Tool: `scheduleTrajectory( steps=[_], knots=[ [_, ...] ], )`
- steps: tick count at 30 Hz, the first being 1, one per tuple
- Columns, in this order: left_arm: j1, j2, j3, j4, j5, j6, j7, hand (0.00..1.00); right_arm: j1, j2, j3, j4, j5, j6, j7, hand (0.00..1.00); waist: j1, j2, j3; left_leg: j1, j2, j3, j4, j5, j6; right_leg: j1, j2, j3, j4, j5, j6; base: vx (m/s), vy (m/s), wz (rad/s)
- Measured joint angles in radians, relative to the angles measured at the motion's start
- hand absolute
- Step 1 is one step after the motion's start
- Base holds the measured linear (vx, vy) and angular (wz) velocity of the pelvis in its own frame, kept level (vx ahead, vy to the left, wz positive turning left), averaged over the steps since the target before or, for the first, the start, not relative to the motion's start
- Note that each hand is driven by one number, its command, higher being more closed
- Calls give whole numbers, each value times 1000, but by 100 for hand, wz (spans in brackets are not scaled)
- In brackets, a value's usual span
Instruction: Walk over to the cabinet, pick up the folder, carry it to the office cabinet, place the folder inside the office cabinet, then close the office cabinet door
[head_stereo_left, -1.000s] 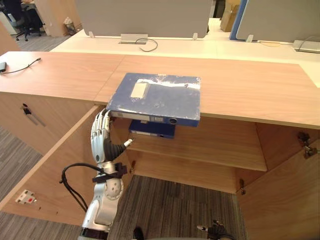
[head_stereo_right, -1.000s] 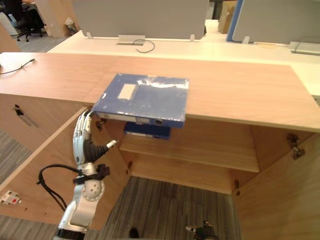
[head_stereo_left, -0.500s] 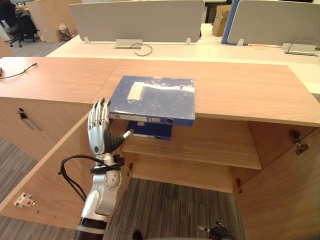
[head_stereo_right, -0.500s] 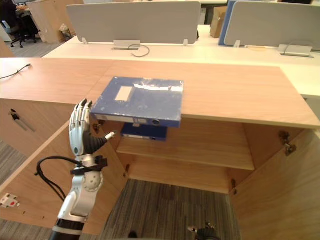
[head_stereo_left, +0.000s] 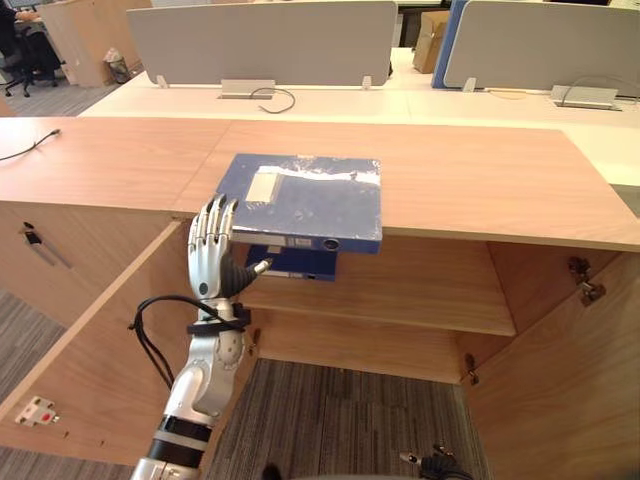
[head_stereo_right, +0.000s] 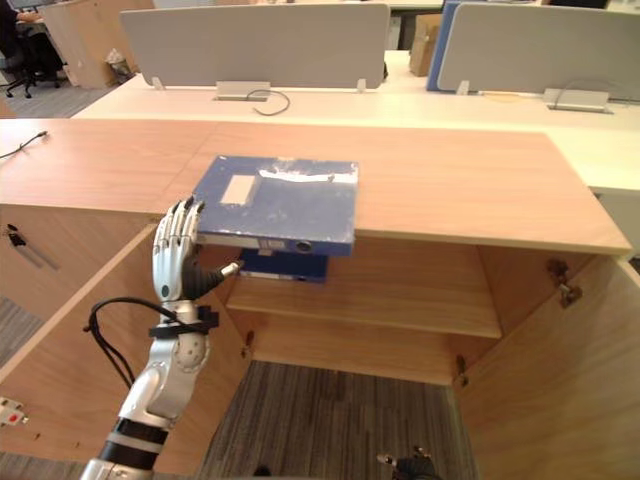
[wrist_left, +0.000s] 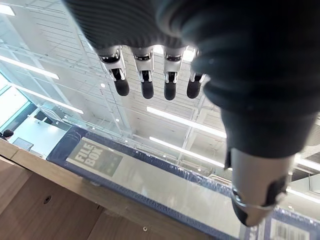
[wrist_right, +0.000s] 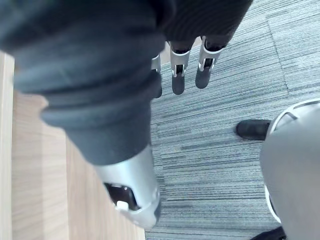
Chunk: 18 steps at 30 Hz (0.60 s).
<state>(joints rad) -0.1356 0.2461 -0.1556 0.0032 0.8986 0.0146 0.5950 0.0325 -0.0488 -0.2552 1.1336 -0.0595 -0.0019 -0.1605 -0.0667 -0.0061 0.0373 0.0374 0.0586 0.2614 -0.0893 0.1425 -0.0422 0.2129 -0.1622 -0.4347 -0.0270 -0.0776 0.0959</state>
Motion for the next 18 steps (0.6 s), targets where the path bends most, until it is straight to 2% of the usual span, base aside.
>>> scheduleTrajectory(
  steps=[7,18],
  knots=[
    [-36,31,-10,71,9,14,-26,0,0,0,-8,0,0,1,0,0,-8,0,0,1,0,3,0,0,0,0,0,2,-3,3,0,0,0,0],
    [-155,126,-15,165,32,17,-45,0,4,-1,-37,0,-1,2,3,0,-27,0,0,13,0,18,1,-4,-5,14,1,18,-36,27,2,-17,21,-5]
  ],
)
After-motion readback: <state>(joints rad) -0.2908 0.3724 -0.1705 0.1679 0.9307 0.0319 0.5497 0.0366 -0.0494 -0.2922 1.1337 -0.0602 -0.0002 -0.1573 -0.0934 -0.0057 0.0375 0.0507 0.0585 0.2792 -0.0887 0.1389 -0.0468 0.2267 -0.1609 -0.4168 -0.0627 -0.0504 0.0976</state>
